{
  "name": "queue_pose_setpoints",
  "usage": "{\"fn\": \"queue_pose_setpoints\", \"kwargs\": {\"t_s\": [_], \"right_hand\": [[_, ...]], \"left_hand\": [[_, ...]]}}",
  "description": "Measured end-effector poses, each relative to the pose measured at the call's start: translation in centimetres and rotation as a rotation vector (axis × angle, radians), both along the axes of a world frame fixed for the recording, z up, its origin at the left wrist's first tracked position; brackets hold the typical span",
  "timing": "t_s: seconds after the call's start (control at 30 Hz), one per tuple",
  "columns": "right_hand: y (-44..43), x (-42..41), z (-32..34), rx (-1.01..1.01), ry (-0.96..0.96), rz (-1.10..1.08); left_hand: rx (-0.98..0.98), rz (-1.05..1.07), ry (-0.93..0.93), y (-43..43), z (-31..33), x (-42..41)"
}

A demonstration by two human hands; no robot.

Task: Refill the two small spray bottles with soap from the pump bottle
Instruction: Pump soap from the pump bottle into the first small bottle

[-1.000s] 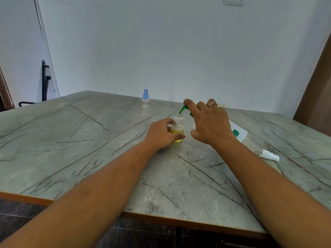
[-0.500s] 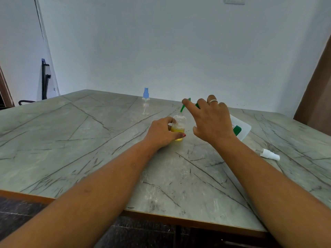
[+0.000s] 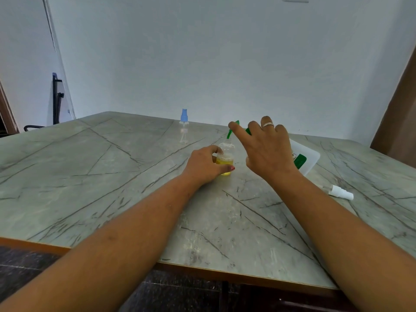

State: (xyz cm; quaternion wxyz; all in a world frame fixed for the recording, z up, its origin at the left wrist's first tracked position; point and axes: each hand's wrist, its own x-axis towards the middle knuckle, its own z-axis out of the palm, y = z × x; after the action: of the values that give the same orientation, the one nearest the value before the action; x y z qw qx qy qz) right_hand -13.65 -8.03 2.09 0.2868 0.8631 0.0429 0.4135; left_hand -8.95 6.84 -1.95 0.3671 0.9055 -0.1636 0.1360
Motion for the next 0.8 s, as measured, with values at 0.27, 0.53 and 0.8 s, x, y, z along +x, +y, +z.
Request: {"fn": "queue_pose_setpoints", "kwargs": {"t_s": [0.27, 0.53, 0.8], "right_hand": [[0.59, 0.01, -0.03, 0.0, -0.001, 0.025], [0.19, 0.2, 0.05, 0.027, 0.042, 0.02], [0.5, 0.13, 0.13, 0.021, 0.023, 0.053]], "left_hand": [[-0.018, -0.015, 0.006, 0.05, 0.09, -0.12], [-0.033, -0.013, 0.011, 0.15, 0.16, 0.0], [-0.012, -0.008, 0.013, -0.03, 0.19, -0.18]]}}
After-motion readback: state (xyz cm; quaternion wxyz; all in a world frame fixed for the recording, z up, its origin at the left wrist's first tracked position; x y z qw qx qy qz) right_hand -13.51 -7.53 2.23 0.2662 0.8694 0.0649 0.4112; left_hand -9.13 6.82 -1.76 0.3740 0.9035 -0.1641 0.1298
